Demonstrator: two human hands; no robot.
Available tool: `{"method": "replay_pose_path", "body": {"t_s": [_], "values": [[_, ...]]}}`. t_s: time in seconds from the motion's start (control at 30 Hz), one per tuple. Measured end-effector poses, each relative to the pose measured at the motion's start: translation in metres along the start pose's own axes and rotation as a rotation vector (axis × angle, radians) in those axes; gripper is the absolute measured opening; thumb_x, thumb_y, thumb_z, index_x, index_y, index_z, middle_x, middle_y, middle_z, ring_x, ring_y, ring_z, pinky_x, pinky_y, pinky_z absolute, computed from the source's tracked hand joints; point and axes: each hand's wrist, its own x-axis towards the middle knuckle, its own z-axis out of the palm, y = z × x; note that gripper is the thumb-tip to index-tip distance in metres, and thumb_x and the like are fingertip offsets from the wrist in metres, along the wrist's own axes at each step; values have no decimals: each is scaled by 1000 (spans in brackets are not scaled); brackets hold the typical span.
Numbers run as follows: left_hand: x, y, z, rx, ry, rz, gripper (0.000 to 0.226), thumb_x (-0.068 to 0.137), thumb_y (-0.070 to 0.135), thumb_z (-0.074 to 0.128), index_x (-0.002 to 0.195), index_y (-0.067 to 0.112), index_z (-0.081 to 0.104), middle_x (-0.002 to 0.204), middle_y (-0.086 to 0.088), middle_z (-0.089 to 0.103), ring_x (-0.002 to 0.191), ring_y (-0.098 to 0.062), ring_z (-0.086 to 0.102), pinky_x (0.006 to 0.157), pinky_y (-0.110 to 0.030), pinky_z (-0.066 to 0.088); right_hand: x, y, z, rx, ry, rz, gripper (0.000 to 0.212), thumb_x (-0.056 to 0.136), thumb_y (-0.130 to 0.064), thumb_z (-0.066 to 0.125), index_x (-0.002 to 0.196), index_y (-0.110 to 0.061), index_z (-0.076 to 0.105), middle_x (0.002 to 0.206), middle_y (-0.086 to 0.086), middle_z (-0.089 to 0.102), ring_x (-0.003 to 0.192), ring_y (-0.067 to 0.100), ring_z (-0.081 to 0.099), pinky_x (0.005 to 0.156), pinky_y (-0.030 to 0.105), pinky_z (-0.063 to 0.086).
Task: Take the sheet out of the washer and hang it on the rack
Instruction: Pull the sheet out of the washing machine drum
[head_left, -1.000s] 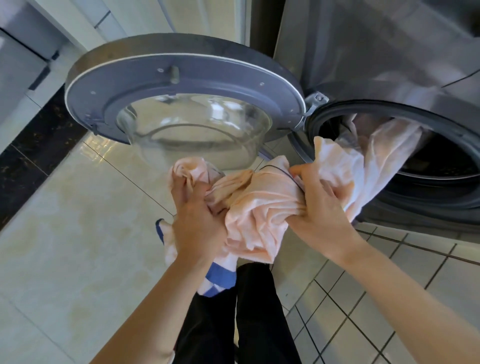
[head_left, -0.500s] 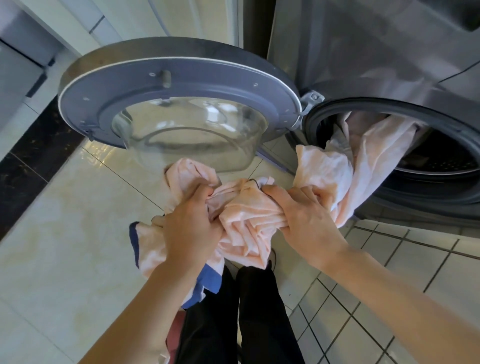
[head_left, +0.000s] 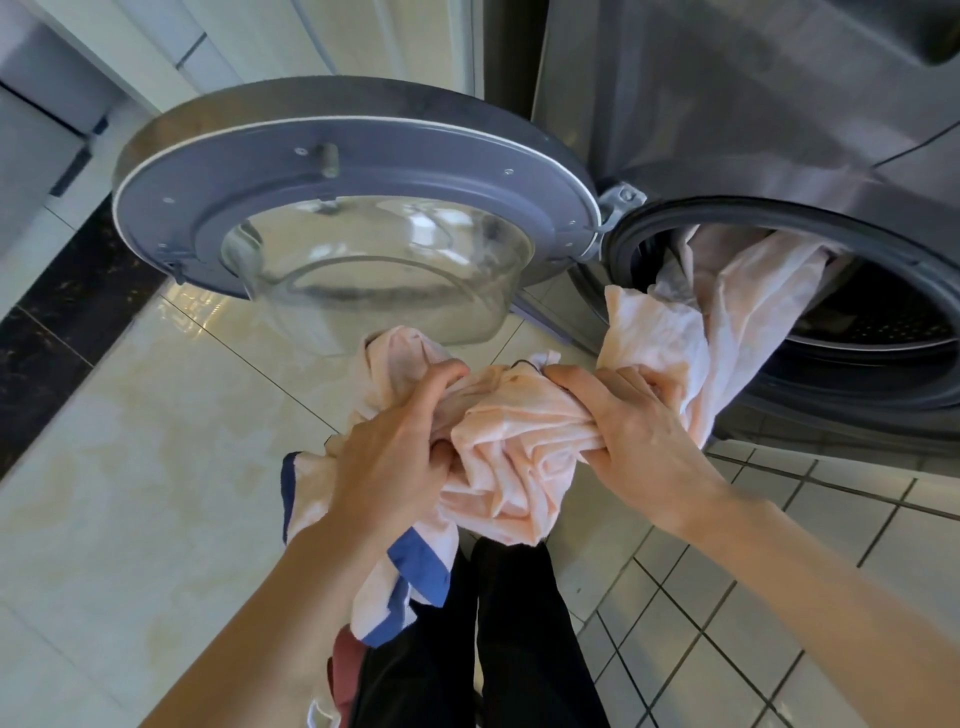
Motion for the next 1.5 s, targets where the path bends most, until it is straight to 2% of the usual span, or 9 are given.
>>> {"method": "replay_pose_path", "body": {"t_s": [0.17, 0.27, 0.47, 0.7, 0.83, 0.97, 1.17, 1.3, 1.5], "values": [[-1, -3, 0, 119, -114, 216, 44, 79, 42, 61, 118, 45, 40, 109, 14, 57, 65, -16, 58, 52, -27, 34, 3, 2, -6, 44, -56, -78, 68, 81, -10, 66, 140, -35, 44, 106, -1, 57, 110, 24, 49, 101, 46, 28], [-1, -4, 2, 12, -93, 209, 37, 78, 48, 53, 114, 40, 57, 115, 22, 55, 69, -14, 63, 52, -32, 47, 5, 4, -7, 62, -37, -62, 67, 83, -12, 63, 140, -38, 41, 111, -1, 57, 112, 24, 48, 102, 47, 26], [1, -12, 3, -76, -82, 40, 25, 80, 7, 59, 79, 26, 75, 131, 40, 32, 91, 1, 53, 66, -23, 44, 2, 14, -10, 106, 8, -12, 72, 80, -9, 68, 140, -39, 40, 114, -1, 58, 114, 23, 49, 103, 42, 24], [-7, -16, -1, -181, 94, -45, 36, 82, -1, 62, 97, 28, 77, 121, 12, 62, 98, -10, 62, 75, -34, 53, -14, 23, -10, -70, -60, -109, 92, 60, 10, 73, 136, -37, 48, 101, 6, 61, 100, 32, 57, 95, 50, 35], [-6, -6, -7, -293, 102, -61, 23, 81, 26, 71, 104, 29, 75, 116, 16, 58, 95, 4, 56, 78, -20, 49, -22, 12, -2, -229, -55, -147, 95, 49, 17, 68, 128, -35, 60, 92, 10, 60, 89, 37, 59, 85, 54, 43], [-13, 25, -3, -351, 3, -18, 59, 65, 69, 67, 111, 33, 72, 119, 27, 45, 109, 19, 44, 82, 1, 35, -11, -12, 10, -226, -27, -146, 83, 55, 13, 64, 127, -29, 59, 104, 9, 62, 96, 36, 57, 91, 55, 38], [-11, 39, -4, -262, -158, 51, 93, 44, 71, 74, 131, 50, 47, 142, 18, 20, 128, 2, 32, 107, -35, 35, 0, -25, 1, 196, 104, -88, 70, 57, 18, 47, 112, -19, 23, 114, 8, 55, 102, 15, 41, 96, 41, 32], [-13, 45, 5, -139, -161, 4, 108, 36, 72, 73, 134, 38, 43, 144, 21, 2, 130, -18, 28, 97, -33, 34, 1, -28, -4, 360, 76, -114, 72, 61, 17, 56, 110, -22, 20, 111, -17, 24, 96, -19, 25, 91, 36, 32], [-12, 49, 16, -149, 130, 57, 53, 64, 31, 80, 113, 15, 65, 142, -2, 36, 127, -25, 44, 101, -43, 42, -4, -24, -5, 502, -84, -162, 70, 73, 1, 66, 113, -26, 16, 112, -39, 22, 107, -15, 34, 96, 33, 35]]}}
